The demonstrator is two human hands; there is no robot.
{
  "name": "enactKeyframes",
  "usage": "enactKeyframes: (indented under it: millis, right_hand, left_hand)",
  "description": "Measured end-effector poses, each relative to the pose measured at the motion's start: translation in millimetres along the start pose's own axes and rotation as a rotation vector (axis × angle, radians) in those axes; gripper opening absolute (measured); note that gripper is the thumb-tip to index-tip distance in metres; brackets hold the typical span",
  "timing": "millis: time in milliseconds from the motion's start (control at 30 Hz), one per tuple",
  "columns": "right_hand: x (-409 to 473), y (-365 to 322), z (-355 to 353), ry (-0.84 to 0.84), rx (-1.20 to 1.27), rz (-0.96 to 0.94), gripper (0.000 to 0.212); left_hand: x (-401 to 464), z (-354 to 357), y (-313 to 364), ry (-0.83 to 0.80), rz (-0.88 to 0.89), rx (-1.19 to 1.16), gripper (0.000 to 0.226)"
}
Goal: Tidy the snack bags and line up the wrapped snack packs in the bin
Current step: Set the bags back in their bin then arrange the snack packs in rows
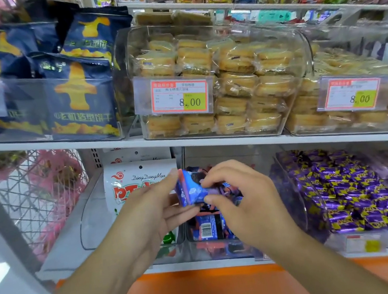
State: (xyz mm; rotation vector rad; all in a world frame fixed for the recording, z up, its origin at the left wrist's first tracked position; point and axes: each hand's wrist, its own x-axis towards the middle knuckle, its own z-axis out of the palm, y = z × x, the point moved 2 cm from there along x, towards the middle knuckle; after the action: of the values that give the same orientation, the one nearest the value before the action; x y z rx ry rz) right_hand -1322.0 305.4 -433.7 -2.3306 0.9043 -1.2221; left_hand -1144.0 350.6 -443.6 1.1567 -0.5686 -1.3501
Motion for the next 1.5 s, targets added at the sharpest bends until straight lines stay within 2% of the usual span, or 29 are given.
enactKeyframes:
  millis: [100, 267, 533, 633, 767, 867, 933, 1067, 1233, 1333, 1500]
  right_hand:
    - [0.3, 2.4, -1.1, -0.026, 0.02, -0.01, 0.029]
    - [0.0, 5.7, -5.3, -0.078, 0.065, 0.09, 0.048]
    - [-0.7, 19.7, -14.0, -0.209, 0.164, 0.27, 0.059]
    - [-2.0, 24.3, -10.2, -0.282, 0.28, 0.362, 0.06]
    - [-1.5, 29.0, -11.5, -0.363, 0.289, 0.392, 0.068]
    - [-0.7, 32.5, -13.1, -0.471, 0.346, 0.412, 0.063]
    - [0.6, 35.7, -14.7, -0.48, 0.355, 0.424, 0.057]
    - [5.6, 46.5, -17.5, -0.445, 0.268, 0.433, 0.05]
    - [29.1, 96.0, -13.7, -0.279, 0.036, 0.522, 0.047]
    - [51.8, 119.4, 1.1, -0.274, -0.161, 0.481, 0.052]
    - [79.2, 133.8, 54.0, -0.363, -0.207, 0.432, 0.057]
  left_hand:
    - [0.8, -1.8, -2.1, -0.006, 0.074, 0.183, 0.056]
    - [-0.1, -0.6, -3.8, -0.017, 0.141, 0.287, 0.032]
    - [-7.1, 0.1, -1.5, -0.078, 0.238, 0.5, 0.046]
    - [-8.5, 0.9, -1.1, -0.086, 0.25, 0.51, 0.044]
    - [-9.2, 1.7, -2.2, -0.125, 0.242, 0.575, 0.034]
    - [-8.6, 1.0, -2.0, -0.166, 0.235, 0.684, 0.036]
    - [-7.3, 0.5, -2.7, -0.194, 0.261, 0.768, 0.041]
    - [0.4, -4.2, -3.0, -0.131, 0.398, 1.059, 0.056]
    - [17.5, -22.3, -3.2, -0.068, 0.533, 1.479, 0.072]
    - [24.5, -29.8, -8.1, -0.09, 0.525, 1.543, 0.07]
    - [29.9, -27.9, -11.2, -0.119, 0.607, 1.544, 0.064]
